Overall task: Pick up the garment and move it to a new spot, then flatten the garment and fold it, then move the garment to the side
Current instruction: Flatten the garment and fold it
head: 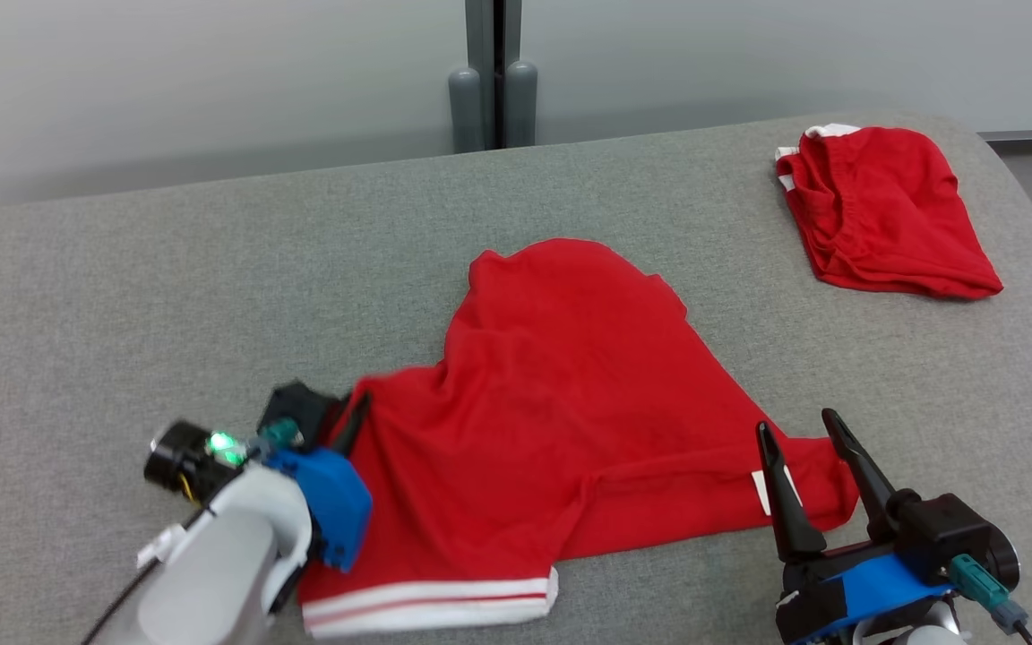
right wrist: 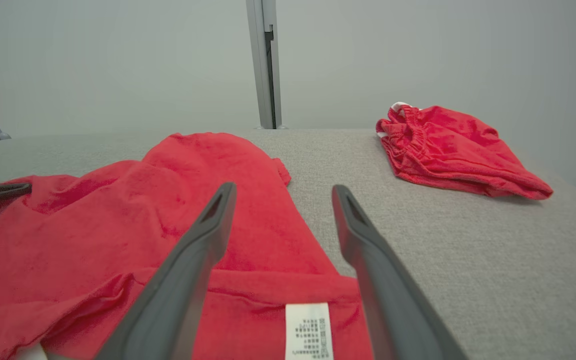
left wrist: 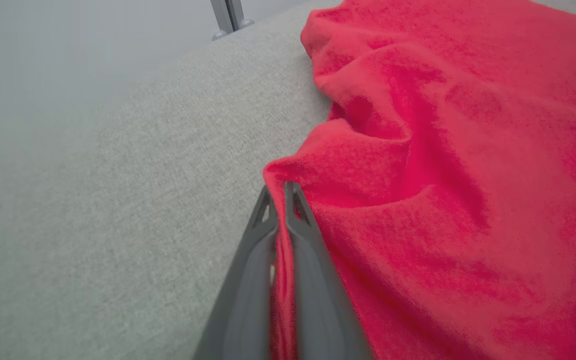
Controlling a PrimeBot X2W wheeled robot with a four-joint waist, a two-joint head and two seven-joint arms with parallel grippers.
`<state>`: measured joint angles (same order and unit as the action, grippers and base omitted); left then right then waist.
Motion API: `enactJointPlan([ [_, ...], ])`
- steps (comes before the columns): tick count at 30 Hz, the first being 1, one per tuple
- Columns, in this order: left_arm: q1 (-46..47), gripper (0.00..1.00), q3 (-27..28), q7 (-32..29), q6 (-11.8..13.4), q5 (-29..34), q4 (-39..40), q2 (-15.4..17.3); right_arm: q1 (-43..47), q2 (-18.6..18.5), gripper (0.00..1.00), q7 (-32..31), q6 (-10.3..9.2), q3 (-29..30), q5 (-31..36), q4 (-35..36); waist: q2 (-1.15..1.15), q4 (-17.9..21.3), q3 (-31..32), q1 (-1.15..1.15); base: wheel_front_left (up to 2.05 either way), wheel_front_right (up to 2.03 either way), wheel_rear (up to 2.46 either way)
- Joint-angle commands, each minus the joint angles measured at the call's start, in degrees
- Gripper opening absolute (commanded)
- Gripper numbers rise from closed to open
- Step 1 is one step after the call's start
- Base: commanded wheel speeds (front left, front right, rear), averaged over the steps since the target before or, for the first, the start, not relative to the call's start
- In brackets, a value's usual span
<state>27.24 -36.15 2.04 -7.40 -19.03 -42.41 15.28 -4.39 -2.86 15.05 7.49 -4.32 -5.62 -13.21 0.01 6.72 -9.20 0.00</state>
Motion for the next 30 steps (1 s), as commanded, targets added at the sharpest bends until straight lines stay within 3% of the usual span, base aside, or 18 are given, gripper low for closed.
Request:
enactJointPlan([
  [1, 2.71, 0.0, 0.75, 1.28, 0.57, 0.01, 0.28, 0.23, -0.35, -0.07, 1.0, 0.17, 0.01, 0.31, 0.01, 0.39, -0.01, -0.23, -0.17, 0.0, 0.0, 0.0, 0.0],
  [12, 16.52, 0.0, 4.36, 4.64, 0.24, -2.17, -4.37, 2.58, -3.19, -0.07, 1.0, 0.17, 0.01, -0.22, 0.2, 0.97, -0.01, 2.19, -2.75, 0.0, 0.0, 0.0, 0.0],
  [21, 23.14, 0.0, 3.59, 8.06, 0.01, -4.06, -12.29, 3.4, -4.92, -0.07, 1.0, 0.17, 0.01, -0.8, -1.51, 1.33, -0.01, 5.36, -6.0, 0.0, 0.0, 0.0, 0.0],
  [22, 23.39, 0.95, 3.3, 9.07, -0.01, -3.85, -12.82, 3.38, -4.78, -0.08, 1.0, 0.17, 0.01, -0.75, -1.78, 1.3, -0.01, 5.39, -6.08, 0.0, 0.0, 0.0, 0.0],
  [23, 23.46, 1.0, 3.23, 10.07, -0.02, -3.96, -13.31, 3.18, -4.66, -0.09, 1.0, 0.17, 0.01, -0.67, -1.9, 1.25, -0.01, 5.37, -6.09, 0.0, 0.0, 0.0, 0.0],
  [28, 20.68, 1.0, 3.96, 12.94, 0.01, -4.65, -12.7, 2.68, -3.52, -0.08, 1.0, 0.17, 0.01, 0.03, -2.01, 0.82, -0.01, 4.19, -4.78, 0.0, 0.0, 0.0, 0.0],
  [30, 19.1, 1.0, 5.67, 13.16, 1.16, -4.53, -9.04, 2.69, -3.19, -0.09, 1.0, 0.17, 0.01, 0.49, -1.89, 0.69, -0.01, 3.37, -3.85, 0.0, 0.0, 0.0, 0.0],
])
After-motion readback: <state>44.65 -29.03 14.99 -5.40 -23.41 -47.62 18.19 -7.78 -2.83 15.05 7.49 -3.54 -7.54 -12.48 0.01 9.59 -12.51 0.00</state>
